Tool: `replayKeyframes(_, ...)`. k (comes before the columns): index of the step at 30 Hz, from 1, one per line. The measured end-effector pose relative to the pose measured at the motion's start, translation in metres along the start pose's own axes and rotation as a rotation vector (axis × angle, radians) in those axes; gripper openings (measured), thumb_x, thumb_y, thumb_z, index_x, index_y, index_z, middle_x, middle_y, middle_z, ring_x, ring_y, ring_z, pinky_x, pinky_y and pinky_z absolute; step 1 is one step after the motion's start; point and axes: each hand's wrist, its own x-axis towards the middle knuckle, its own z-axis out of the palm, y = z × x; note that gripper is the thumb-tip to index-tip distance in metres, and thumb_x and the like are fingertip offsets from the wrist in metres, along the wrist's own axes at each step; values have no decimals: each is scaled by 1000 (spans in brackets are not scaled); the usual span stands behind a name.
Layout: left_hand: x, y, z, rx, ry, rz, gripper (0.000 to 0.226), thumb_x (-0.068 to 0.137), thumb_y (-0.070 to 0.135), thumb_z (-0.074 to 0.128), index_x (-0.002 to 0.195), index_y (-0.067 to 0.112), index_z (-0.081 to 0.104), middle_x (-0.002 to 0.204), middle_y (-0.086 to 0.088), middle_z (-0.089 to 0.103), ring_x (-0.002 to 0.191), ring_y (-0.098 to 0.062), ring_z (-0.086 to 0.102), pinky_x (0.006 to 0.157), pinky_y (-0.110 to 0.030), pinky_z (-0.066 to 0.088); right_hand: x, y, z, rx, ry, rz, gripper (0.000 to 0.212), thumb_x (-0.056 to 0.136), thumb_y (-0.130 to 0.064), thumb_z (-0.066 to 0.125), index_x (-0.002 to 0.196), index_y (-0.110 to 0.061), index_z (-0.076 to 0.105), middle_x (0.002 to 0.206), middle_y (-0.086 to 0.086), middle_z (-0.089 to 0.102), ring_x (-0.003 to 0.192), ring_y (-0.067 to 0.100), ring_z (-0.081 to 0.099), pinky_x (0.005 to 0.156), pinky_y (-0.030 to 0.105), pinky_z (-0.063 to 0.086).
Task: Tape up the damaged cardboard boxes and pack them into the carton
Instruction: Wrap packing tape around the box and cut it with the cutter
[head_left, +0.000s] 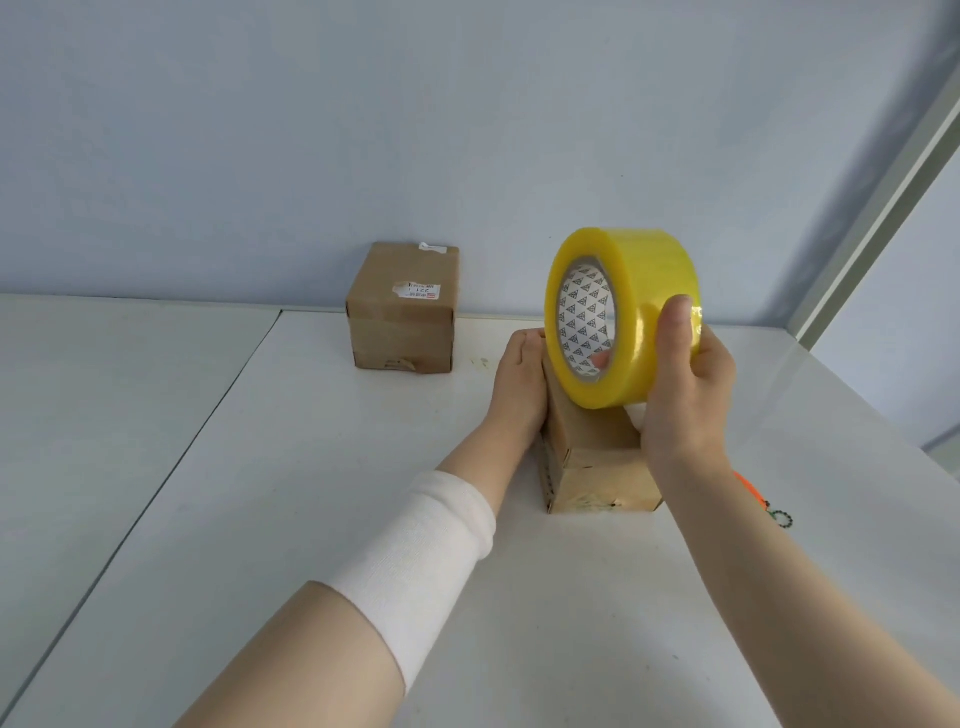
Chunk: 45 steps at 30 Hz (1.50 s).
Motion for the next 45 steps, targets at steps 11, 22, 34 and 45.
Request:
replayKeyframes(11, 0, -1, 0, 29, 23, 11, 28, 99, 11, 30, 95, 0, 56, 89, -5, 55, 82, -14, 52, 60, -9, 43, -25, -23, -23, -99, -365, -37, 7, 80, -34, 58, 81, -28, 61, 72, -19, 70, 71, -4, 65, 63, 11, 49)
replayKeyframes(22, -1, 0, -2, 122, 24, 7, 33, 97, 14, 27, 94, 3, 58, 108, -18, 60, 96, -25, 54, 89, -36, 44, -60, -39, -47, -45, -413, -13, 52, 65, -72, 62, 89, -26, 66, 83, -11, 73, 80, 6, 68, 69, 20, 52)
replayKeyframes(34, -3, -1, 0, 27, -7, 6, 28, 100, 16, 28, 99, 15, 56, 91, 7, 54, 86, -8, 53, 65, -10, 42, -130, -37, -77, -130, -305, 184, 56, 52, -65, 71, 83, -19, 64, 68, -2, 73, 64, 5, 69, 54, 14, 51)
replayKeyframes(45, -31, 25, -61, 933, -756, 924, 54, 91, 36, 54, 137, 9, 43, 150, -11, 33, 142, -25, 25, 118, -44, 15, -129, -37, -81, -64, -341, 230, 69, 48, -79, 68, 89, -23, 66, 71, 2, 73, 68, 9, 70, 57, 17, 53)
